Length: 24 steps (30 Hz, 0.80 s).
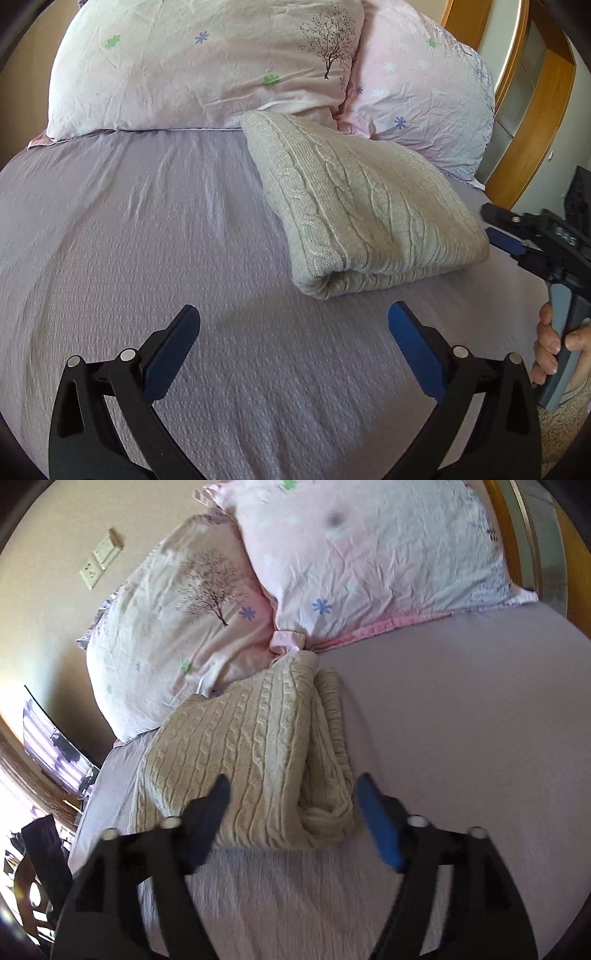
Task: Fold small clothes
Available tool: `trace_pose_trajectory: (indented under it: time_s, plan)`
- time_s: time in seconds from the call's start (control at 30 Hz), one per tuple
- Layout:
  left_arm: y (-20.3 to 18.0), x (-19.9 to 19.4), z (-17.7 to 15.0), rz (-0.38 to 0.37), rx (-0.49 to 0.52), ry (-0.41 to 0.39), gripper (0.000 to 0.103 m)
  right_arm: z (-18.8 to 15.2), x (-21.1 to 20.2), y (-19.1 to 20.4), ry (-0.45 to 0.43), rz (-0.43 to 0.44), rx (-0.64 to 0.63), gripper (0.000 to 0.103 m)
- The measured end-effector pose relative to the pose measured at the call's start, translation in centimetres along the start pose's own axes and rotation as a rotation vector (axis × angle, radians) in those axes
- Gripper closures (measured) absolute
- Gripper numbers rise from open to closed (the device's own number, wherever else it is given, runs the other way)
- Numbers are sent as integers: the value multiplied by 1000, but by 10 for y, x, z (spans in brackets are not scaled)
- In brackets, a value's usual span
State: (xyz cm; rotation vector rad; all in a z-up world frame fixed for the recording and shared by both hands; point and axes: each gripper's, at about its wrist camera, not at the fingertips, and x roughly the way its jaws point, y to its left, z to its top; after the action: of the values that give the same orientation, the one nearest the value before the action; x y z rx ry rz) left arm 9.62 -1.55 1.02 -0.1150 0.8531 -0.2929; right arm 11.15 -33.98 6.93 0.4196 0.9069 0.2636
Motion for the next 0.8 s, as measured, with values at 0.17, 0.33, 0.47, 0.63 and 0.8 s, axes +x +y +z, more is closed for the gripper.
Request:
trace_pose_trajectory:
  time_s: [0.17, 0.33, 0.47, 0.63, 0.8]
  plan:
    - [-9, 10, 1, 97, 51, 46, 1, -25, 13, 9, 136, -91, -113, 6]
    - [-16, 14, -1, 150, 110, 72, 1, -48, 32, 29, 190, -213, -234, 2]
    - [-18, 16, -1, 178, 126, 82, 1, -57, 40, 44, 211, -309, -325, 2]
    - [-19, 18, -1, 200, 134, 87, 1, -58, 39, 42, 201, -303, -318, 2]
    - [-19, 18, -1, 202, 135, 86, 1, -58, 38, 42, 197, -304, -317, 2]
